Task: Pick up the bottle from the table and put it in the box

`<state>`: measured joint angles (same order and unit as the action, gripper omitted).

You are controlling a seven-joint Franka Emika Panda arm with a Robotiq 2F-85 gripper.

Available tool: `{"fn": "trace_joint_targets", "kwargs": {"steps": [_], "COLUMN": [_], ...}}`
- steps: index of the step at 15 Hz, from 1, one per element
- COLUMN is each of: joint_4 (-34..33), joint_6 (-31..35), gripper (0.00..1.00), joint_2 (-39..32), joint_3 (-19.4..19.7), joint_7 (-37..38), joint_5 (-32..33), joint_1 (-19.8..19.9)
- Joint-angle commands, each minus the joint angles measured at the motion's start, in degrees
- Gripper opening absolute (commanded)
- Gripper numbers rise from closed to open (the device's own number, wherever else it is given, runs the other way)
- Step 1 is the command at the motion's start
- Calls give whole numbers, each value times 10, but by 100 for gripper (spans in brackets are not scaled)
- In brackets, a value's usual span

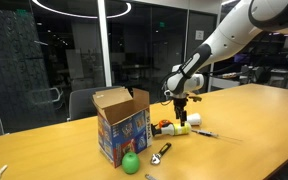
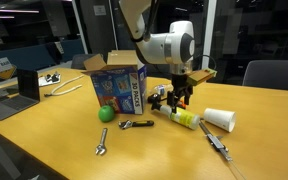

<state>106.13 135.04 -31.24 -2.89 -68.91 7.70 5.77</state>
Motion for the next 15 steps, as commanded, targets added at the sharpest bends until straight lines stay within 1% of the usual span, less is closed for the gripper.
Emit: {"fn": "trace_joint_targets", "kwargs": {"steps": [1,4,15], "joint_4": [-22,-22,-19], "joint_6": [-3,-2,-12], "gripper": [100,100,100], "joint_2": [-29,-42,-57], "joint_3": [-15,-20,-22], "joint_7": [-26,-31,-39], "joint_5": [-18,-23,-40], "joint_1": [18,24,40]}}
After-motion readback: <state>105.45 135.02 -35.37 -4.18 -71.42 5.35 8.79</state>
